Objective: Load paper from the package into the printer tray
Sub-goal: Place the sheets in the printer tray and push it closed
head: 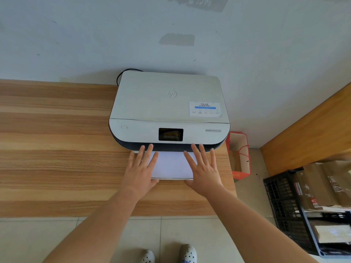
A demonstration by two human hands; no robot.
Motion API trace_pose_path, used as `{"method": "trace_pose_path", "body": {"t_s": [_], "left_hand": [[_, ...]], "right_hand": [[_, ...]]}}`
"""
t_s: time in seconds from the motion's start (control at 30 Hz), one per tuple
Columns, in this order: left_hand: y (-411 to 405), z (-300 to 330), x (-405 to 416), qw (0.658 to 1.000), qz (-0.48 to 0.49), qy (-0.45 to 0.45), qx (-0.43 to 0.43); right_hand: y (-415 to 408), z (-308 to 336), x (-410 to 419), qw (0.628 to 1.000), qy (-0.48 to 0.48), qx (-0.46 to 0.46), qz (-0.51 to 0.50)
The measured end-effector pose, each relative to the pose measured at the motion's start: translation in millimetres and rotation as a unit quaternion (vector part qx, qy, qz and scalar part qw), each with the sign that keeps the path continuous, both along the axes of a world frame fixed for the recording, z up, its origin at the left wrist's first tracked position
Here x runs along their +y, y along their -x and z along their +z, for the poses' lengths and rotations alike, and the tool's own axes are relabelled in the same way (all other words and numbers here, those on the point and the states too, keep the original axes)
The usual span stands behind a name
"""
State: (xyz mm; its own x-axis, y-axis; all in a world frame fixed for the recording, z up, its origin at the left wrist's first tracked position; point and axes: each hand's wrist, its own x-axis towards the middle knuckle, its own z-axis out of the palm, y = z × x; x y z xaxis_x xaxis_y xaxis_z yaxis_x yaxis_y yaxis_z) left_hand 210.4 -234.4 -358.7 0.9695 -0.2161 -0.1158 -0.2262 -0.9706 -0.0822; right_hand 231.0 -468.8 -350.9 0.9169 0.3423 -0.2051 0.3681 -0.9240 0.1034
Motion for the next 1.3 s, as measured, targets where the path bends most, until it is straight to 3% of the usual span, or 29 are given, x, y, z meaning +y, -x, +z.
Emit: {"method": "trace_pose_path", "body": {"t_s": [0.37, 1.3], "left_hand": [[-27, -3, 1, 1.0, 0.023, -0.012, -0.01], [-59, -14, 8, 0.998, -0.003, 0.035, -0.047]], "right_hand": [[-32, 2, -3, 1.0, 0.023, -0.017, 0.002], [-56, -16, -1, 0.996, -0.032, -0.087, 0.014]]}}
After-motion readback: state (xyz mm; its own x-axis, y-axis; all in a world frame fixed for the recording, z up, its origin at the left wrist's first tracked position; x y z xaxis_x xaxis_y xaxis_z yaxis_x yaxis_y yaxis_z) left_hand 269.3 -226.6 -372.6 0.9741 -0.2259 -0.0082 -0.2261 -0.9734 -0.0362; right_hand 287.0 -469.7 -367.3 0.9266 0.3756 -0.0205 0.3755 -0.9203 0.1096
